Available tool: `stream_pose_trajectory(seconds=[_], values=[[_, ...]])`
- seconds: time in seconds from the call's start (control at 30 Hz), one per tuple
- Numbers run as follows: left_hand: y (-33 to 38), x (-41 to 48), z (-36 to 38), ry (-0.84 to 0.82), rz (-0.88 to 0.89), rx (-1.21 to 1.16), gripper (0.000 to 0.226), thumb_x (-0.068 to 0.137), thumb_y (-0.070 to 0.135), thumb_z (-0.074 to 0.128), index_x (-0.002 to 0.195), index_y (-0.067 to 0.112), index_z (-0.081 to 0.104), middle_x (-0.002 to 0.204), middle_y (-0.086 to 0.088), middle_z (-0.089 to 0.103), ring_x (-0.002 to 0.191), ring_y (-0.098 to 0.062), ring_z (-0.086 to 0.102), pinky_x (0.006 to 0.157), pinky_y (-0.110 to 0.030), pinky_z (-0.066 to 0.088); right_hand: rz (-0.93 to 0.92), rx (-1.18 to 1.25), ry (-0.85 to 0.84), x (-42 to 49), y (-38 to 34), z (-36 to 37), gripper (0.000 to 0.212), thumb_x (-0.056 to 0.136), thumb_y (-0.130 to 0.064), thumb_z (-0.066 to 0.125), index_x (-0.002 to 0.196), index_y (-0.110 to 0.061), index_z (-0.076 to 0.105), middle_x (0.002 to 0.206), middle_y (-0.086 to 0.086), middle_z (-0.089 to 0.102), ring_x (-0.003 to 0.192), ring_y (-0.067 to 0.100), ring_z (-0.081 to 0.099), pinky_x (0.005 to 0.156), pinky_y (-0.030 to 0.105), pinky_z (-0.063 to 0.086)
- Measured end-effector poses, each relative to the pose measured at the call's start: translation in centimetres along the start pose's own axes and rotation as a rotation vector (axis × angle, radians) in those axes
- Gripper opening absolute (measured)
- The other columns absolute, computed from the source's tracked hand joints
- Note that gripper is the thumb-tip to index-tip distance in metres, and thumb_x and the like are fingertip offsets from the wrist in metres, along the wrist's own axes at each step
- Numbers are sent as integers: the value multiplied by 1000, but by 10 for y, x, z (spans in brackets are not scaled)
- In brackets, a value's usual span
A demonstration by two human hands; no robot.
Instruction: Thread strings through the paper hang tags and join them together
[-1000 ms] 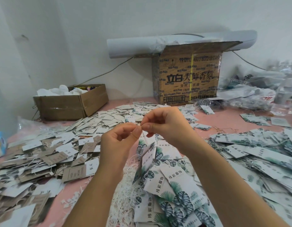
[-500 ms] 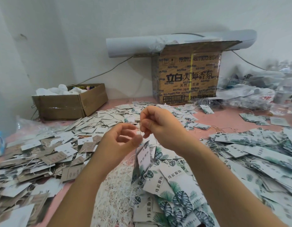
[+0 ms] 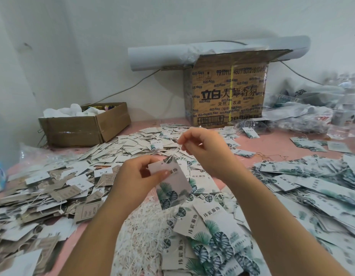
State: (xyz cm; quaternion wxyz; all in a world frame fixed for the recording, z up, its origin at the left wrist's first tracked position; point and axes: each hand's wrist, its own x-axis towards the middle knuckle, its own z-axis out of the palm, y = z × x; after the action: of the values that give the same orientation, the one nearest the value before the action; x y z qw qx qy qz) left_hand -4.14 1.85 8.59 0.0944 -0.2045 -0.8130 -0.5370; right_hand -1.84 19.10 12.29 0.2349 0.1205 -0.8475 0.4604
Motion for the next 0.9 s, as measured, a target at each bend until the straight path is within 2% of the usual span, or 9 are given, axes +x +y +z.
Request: stream_pose_trajectory(seconds=[0.13,0.23,0.3,0.37,0.5,0.6,0.77,0.83,0.9], values=[[6,-2,2,96,39,-135,15,64,29,75,75,23,68,73,1,71,71,-19,65,62,-34,52,57,-38,-196,1,1,5,26,93,1,43,89,-13,64,73,-9,57,69,6,53,70,22,48],[9,-3,2,166,79,-183,29,54,40,75,75,21,68,72,-6,69,67,-26,63,61,-36,54,41,109,-319,-1,-4,8,11,92,-19,55,87,-15,64,73,-3,59,68,8,51,64,24,43],[9,-2,1,200,101,-193,32,51,43,74,73,21,67,71,-6,69,65,-19,63,58,-28,54,1,132,-338,-3,-7,8,20,80,-33,63,85,-15,66,74,2,61,66,9,52,60,24,44],[9,-1,2,198,102,-209,26,53,39,74,71,22,67,69,-4,69,62,-15,63,55,-24,52,-12,112,-314,-2,-8,9,7,81,-23,67,82,-16,63,76,1,65,70,11,59,67,27,52],[7,-1,5,111,62,-197,34,58,52,66,76,24,67,70,2,70,61,-13,64,55,-27,52,49,52,-289,0,-3,6,22,88,-4,58,75,-22,55,77,-4,64,76,14,64,72,32,57],[-2,0,3,78,0,-188,41,68,56,54,84,20,66,72,6,69,64,-9,64,58,-23,49,101,-22,-270,1,2,-2,25,90,-4,55,74,-23,52,72,-6,63,68,9,62,63,28,54],[-13,1,-3,64,-115,-163,37,79,46,50,88,14,66,73,3,69,70,-15,64,60,-24,47,120,-78,-208,2,5,-13,30,93,-4,51,69,-23,49,54,-11,54,37,-8,47,34,7,31],[-9,0,-3,-4,-95,-148,41,73,52,51,88,16,66,73,5,70,68,-10,64,59,-21,48,135,-69,-211,1,4,-11,30,93,-5,50,69,-23,49,49,-13,53,38,-7,47,33,8,32],[0,-3,1,-109,-53,-148,48,65,59,52,85,17,64,72,9,70,63,-3,63,57,-14,49,139,-45,-226,2,4,-6,29,92,-6,52,70,-24,52,59,-13,58,51,-4,53,42,9,41]])
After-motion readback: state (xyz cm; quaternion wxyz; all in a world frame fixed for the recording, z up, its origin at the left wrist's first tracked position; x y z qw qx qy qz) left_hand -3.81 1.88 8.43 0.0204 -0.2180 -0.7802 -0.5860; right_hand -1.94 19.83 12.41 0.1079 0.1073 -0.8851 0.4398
